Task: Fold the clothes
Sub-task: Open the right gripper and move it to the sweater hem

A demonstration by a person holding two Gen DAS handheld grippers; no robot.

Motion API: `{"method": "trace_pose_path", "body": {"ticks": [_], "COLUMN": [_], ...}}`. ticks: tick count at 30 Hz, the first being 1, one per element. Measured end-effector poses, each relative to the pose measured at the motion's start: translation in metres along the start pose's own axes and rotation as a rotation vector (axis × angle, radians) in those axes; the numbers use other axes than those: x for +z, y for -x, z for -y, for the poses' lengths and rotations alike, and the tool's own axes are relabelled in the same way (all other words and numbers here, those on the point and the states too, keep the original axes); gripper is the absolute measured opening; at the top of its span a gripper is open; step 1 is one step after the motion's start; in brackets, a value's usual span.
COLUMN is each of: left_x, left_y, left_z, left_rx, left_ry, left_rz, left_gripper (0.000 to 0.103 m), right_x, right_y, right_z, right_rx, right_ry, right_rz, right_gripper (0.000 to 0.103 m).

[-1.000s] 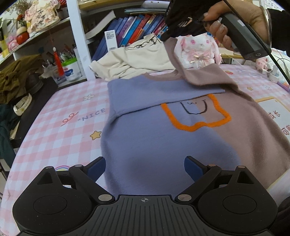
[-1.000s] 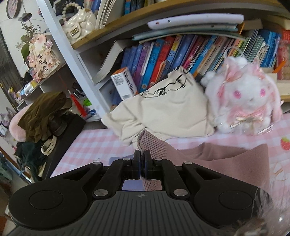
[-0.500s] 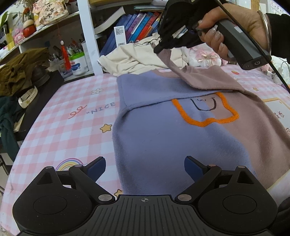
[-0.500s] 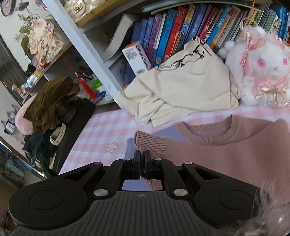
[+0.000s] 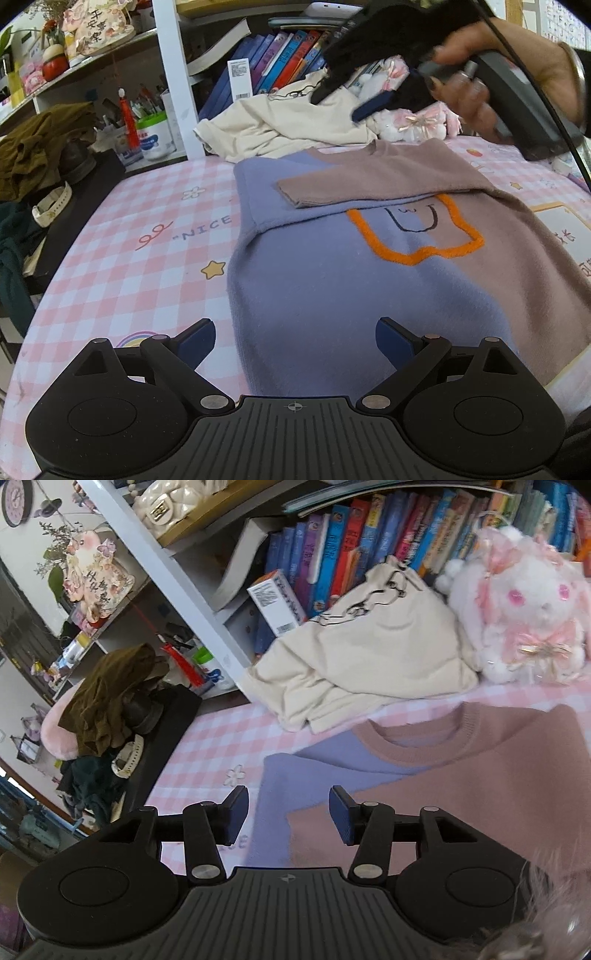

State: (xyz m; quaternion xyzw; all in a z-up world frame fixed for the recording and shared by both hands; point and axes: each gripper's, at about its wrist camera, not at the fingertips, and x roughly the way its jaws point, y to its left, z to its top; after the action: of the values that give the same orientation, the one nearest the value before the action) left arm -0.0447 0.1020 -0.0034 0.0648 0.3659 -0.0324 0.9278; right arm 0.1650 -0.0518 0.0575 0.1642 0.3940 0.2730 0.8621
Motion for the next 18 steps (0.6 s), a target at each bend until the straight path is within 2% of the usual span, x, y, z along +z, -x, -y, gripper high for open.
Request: {"method": "trace_pose_path", "body": {"ticks": [10,18], "left_x": [0.004,0.003], "left_y": [-0.005,-0.002], "left_z": [0.002,0.002], "left_rx": [-0.052,-0.067], "left_ry": [0.006,0.006], "left_rz": [0.015,0.027], "left_gripper": [0.096,0.096], "right_x": [-0.041,-0.087], "right_y": [0.038,0.075], "right_z": [0.036,0.050], "right_rx": [-0.103,-0.191], "right_ry": [-0.038,0.048], "right_rz": [-0.011,-0.025], "right_gripper": [0.047,0.048]}}
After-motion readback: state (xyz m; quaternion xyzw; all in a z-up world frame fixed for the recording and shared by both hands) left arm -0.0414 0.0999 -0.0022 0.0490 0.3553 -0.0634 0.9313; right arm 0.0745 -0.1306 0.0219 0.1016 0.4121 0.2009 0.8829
